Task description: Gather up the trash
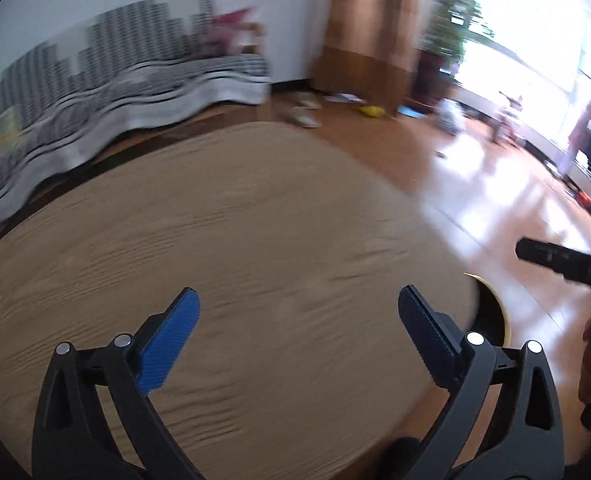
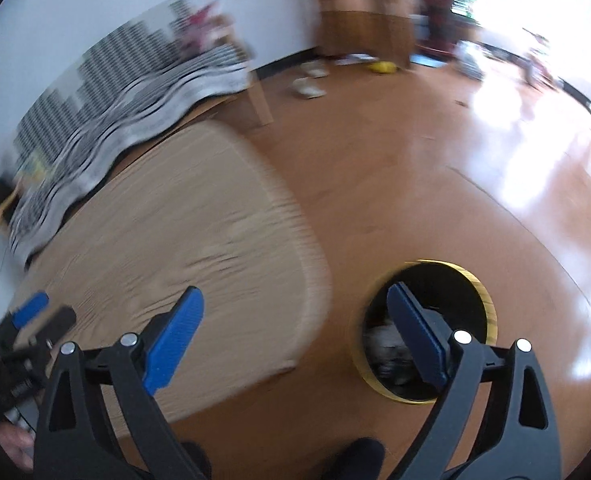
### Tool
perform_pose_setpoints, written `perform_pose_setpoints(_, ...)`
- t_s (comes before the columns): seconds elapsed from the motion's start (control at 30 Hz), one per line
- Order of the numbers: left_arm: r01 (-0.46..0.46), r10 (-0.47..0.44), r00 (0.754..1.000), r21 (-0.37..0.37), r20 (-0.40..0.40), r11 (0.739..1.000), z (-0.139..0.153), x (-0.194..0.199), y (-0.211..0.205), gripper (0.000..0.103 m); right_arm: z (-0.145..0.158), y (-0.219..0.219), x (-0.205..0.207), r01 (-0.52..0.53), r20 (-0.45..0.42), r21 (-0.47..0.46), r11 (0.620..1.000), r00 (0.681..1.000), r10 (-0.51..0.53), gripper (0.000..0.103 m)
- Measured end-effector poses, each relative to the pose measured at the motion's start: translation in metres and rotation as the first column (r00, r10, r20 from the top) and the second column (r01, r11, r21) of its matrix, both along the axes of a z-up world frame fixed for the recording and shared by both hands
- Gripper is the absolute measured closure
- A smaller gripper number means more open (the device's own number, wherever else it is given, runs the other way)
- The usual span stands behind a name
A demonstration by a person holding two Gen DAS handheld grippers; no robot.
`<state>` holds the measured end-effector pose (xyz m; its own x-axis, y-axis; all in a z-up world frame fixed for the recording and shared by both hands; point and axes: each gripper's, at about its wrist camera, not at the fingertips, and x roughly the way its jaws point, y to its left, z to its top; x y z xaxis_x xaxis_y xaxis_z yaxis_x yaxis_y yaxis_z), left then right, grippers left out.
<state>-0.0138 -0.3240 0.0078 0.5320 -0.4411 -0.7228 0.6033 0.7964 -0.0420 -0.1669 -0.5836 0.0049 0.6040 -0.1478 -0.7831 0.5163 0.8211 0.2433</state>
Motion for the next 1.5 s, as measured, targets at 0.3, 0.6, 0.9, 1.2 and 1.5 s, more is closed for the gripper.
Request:
perform_pose_setpoints(0.3,-0.309,0.303,0.949,0.063,0.086,0.949,0.014,0.033,0.168,0.007,0.016,0.177,0.093,-0.359,0.003,-0.068,0.931,0.933,0.360,0.012)
perform_pose_setpoints(0.6,-0.451,0.447,0.891,0.039,0.082,0.892,0.014,0.052,0.267,0.007,0.014,0.272,0.136,-0.482,-0.019,-0.110,0.869,0.875,0.483,0.010)
perform_pose_setpoints(0.9,-0.479,0.476,0.877,0.039,0.066,0.877,0.006,0.063,0.294,0.007,0.002,0.284,0.160,-0.490,-0.035,-0.093,0.867,0.872,0.488,0.010)
perform_pose_setpoints(1.2,-0.477,0.475,0.878,0.035,0.056,0.878,0.004,0.065,0.300,0.007,0.000,0.284,0.163,-0.497,-0.039,-0.086,0.864,0.868,0.495,0.010)
perform_pose_setpoints(1.5,-0.477,0.476,0.878,0.032,0.052,0.878,0.004,0.062,0.298,0.007,0.001,0.280,0.162,-0.497,-0.038,-0.090,0.863,0.868,0.495,0.010)
